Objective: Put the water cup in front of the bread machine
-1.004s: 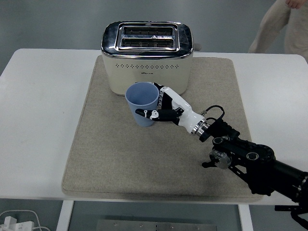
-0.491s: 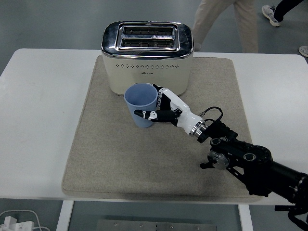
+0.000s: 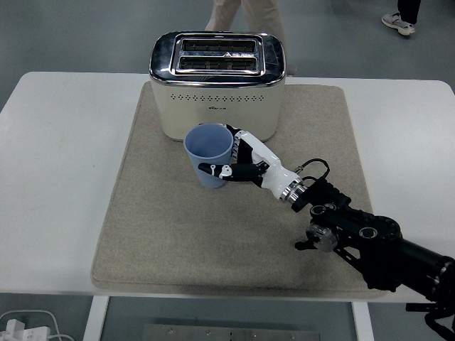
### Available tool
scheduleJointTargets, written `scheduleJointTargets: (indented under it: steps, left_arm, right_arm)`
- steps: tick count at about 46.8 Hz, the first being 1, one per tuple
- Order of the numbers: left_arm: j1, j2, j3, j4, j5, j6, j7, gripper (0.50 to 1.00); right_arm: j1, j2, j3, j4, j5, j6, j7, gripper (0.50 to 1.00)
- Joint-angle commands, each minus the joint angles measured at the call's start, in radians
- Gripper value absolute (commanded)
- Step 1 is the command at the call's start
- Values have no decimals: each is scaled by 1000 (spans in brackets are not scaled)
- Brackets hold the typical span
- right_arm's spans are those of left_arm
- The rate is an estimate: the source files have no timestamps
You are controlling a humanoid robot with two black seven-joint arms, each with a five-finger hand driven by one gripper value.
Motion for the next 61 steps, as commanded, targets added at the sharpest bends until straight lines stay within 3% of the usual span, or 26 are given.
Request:
scheduleJointTargets:
  steps: [1,61]
  left_arm:
    - [-1,0,0,0,0,0,1,1000]
    - [-1,0,0,0,0,0,1,1000]
  right_arm:
    - [-3,0,0,0,0,0,0,924]
    - [-12,-14,1,2,-3,12,0,926]
